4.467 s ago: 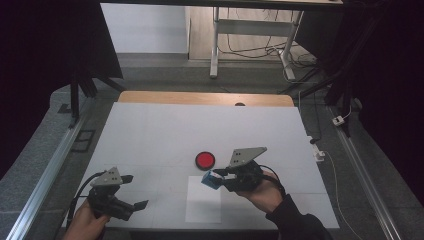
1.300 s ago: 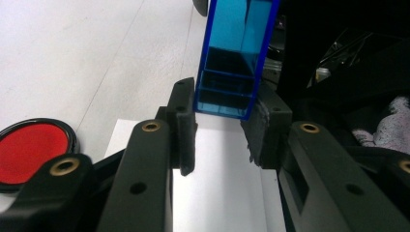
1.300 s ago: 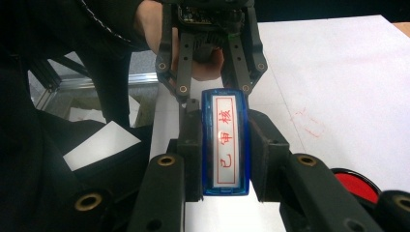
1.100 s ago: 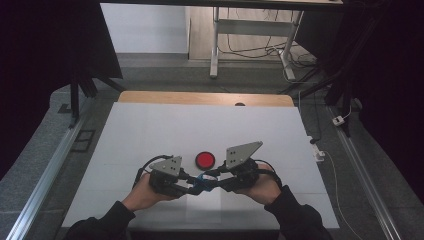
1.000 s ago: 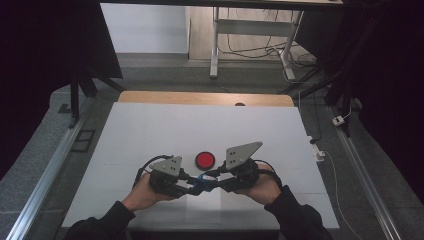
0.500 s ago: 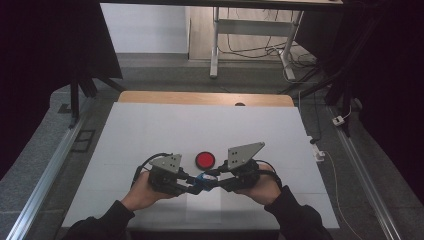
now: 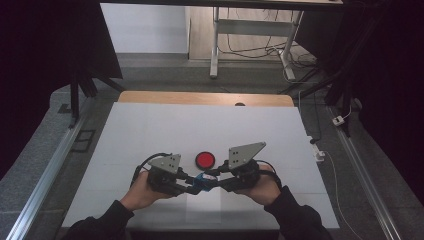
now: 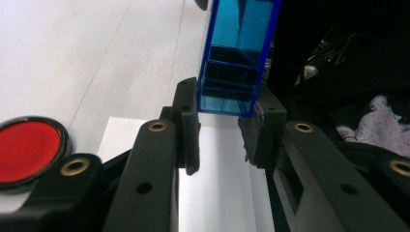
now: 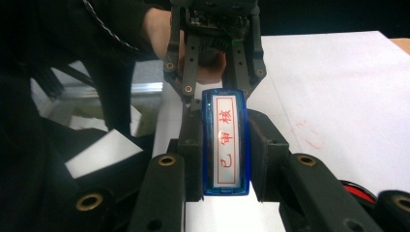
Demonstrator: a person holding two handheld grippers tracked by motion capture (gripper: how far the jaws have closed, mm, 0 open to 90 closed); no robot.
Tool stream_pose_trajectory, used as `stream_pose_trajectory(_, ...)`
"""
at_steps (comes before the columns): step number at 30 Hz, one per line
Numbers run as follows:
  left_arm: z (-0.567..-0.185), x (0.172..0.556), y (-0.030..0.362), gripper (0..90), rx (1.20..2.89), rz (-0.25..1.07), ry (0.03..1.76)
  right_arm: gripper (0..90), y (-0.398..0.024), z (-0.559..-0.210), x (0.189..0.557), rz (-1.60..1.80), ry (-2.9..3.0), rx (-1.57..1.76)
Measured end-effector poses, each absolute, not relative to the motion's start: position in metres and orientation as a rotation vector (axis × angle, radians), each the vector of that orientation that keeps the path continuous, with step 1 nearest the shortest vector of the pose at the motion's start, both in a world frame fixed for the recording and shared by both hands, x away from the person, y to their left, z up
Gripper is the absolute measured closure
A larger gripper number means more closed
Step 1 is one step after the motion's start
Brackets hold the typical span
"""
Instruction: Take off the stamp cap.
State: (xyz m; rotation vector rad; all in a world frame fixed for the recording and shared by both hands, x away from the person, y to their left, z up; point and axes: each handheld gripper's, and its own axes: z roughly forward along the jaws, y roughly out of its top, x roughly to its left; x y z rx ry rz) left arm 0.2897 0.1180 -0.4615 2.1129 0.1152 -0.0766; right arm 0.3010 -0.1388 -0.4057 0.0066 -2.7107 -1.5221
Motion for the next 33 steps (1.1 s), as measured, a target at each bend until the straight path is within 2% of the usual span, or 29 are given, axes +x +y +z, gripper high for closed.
stream_pose_trajectory(5, -0.462, 0.288, 0.117, 69.8, 2.132, -0.055, 0.100, 70.9, -0.139, -0.408, 0.303, -1.513, -2.676, 0.005)
stream_pose_trajectory(17, -0.467, 0.294, 0.121, 69.5, 2.169, -0.070, 0.271, 70.8, -0.141, -0.407, 0.302, -1.532, -2.766, -0.038)
stream_pose_trajectory(33, -0.466, 0.283, 0.131, 69.5, 2.222, 0.036, 0.412, 70.7, -0.142, -0.406, 0.303, -1.528, -2.805, -0.153)
